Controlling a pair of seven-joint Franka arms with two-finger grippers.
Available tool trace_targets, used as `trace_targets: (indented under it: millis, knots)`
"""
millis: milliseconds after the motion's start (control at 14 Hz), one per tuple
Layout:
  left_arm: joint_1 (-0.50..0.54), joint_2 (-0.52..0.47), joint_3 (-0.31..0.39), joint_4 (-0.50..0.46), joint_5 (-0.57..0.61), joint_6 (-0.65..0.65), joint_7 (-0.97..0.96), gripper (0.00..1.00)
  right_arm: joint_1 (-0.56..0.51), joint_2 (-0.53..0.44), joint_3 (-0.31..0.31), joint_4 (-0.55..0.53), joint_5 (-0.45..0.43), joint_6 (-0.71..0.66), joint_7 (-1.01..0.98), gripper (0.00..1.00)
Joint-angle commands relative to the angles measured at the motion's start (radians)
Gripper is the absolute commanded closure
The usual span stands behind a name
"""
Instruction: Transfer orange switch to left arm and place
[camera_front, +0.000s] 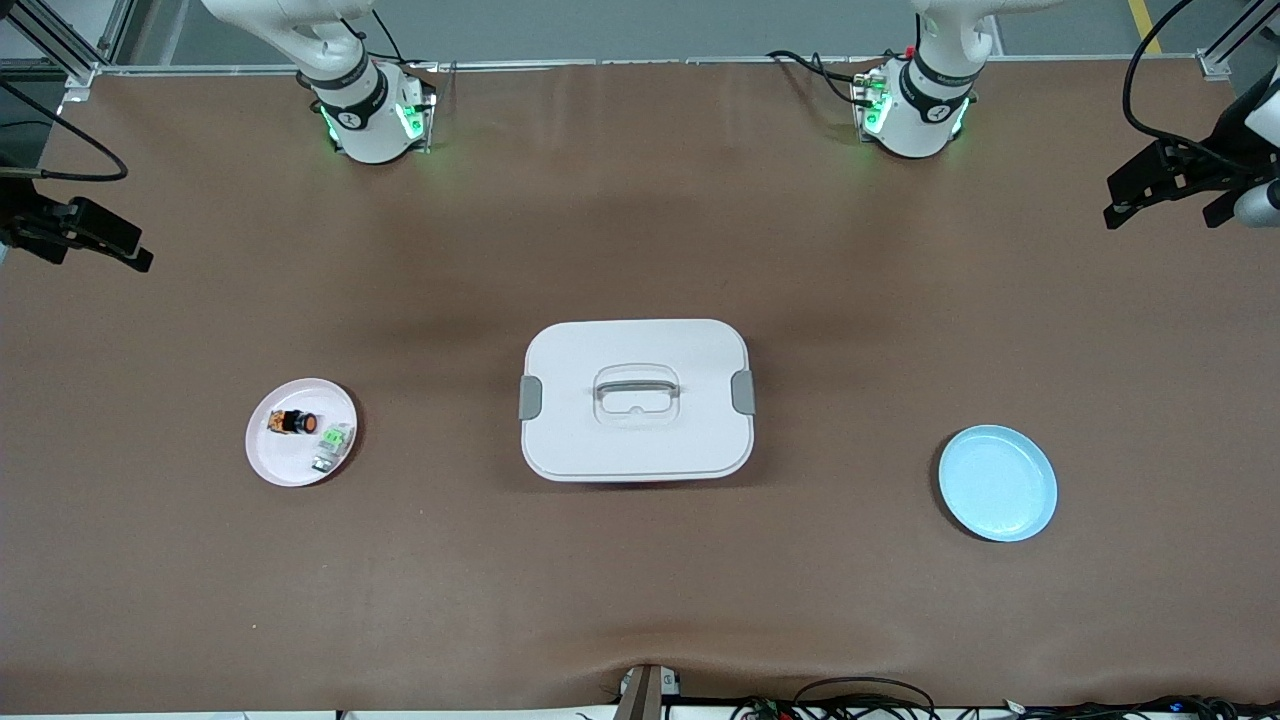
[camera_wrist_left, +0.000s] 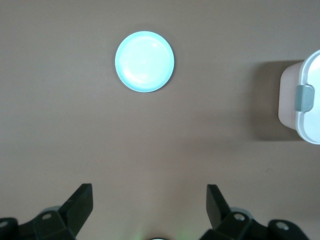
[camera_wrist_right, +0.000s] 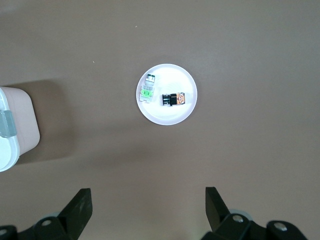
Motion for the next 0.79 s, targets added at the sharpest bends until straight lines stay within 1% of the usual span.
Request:
trace_targets:
  millis: [0, 287, 716]
  knots:
    - [0.002, -0.014, -0.005, 0.0, 0.005, -0.018, -0.013, 0.0, -0.003, -0.009, -0.001, 0.002, -0.006, 0.001, -0.008, 0.0]
    - [0.004, -0.005, 0.001, 0.015, 0.007, -0.016, -0.011, 0.0, 0.006, -0.011, 0.0, -0.01, -0.008, 0.001, -0.006, 0.0]
    - [0.004, -0.006, 0.002, 0.005, 0.005, -0.03, -0.014, 0.0, -0.005, -0.012, -0.004, -0.009, -0.006, -0.005, -0.009, 0.0]
